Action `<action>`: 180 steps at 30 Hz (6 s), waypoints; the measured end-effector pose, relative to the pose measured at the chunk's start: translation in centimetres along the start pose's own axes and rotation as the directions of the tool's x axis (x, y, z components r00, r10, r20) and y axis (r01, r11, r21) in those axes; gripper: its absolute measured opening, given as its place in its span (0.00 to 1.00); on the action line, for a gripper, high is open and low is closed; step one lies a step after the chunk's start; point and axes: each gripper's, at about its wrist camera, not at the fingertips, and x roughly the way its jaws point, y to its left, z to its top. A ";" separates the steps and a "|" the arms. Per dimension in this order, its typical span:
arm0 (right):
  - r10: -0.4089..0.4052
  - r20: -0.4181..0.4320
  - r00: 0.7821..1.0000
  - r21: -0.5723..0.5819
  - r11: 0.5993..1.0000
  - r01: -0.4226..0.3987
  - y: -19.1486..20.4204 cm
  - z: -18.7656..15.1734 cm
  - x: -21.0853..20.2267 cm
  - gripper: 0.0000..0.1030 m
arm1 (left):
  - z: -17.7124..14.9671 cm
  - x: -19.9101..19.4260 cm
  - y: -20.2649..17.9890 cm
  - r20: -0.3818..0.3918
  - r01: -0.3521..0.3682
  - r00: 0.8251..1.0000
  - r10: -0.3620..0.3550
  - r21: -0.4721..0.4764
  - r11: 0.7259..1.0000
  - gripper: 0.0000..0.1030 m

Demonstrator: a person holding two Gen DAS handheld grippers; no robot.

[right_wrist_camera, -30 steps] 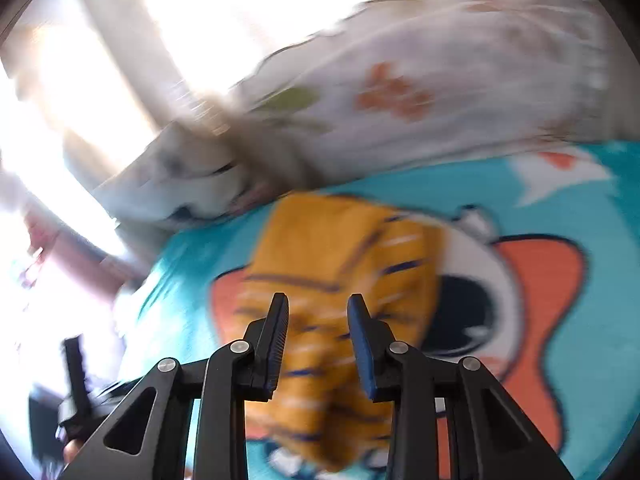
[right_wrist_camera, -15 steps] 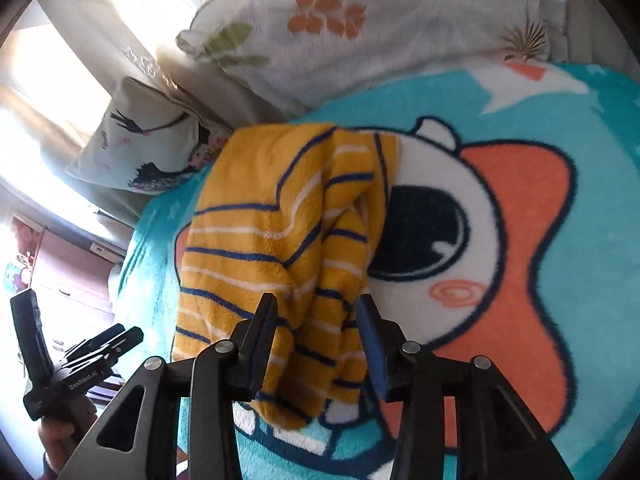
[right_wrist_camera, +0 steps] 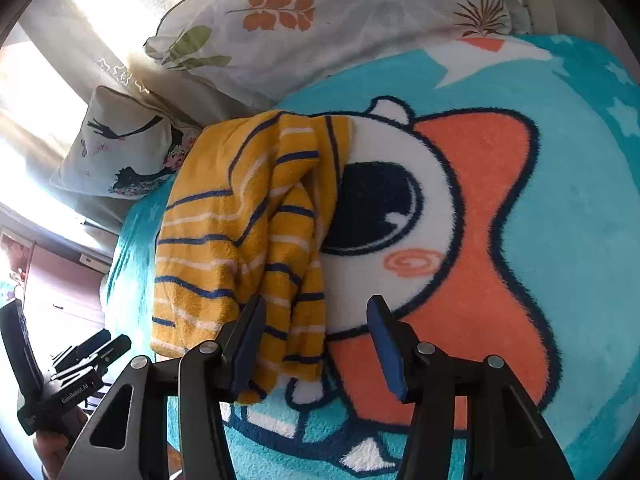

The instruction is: Fold small clothes

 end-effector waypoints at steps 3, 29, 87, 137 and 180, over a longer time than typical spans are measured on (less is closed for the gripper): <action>0.003 0.006 1.000 0.010 1.000 -0.003 -0.4 0.0 -0.2 0.58 | -0.2 0.0 -0.2 -0.006 -0.005 1.000 0.005 0.007 1.000 0.68; -0.081 0.079 0.994 0.115 0.991 0.071 2.4 0.7 1.0 0.64 | 3.1 2.9 4.1 -0.022 0.073 0.997 -0.072 0.079 0.994 0.72; 0.096 0.009 0.995 0.179 0.979 -0.096 8.5 5.7 9.3 0.61 | 5.9 7.4 9.0 -0.048 0.513 0.850 -0.524 -0.141 0.846 0.63; -0.291 -0.051 0.955 -0.071 0.955 0.287 13.8 -5.7 5.6 0.44 | -1.4 3.3 11.0 -0.010 0.382 0.923 -0.384 -0.076 0.921 0.70; -0.232 0.050 0.971 -0.299 0.925 0.236 11.5 -11.4 -1.0 0.59 | -7.3 -13.4 3.0 0.475 -0.034 0.872 0.121 -0.189 0.981 1.00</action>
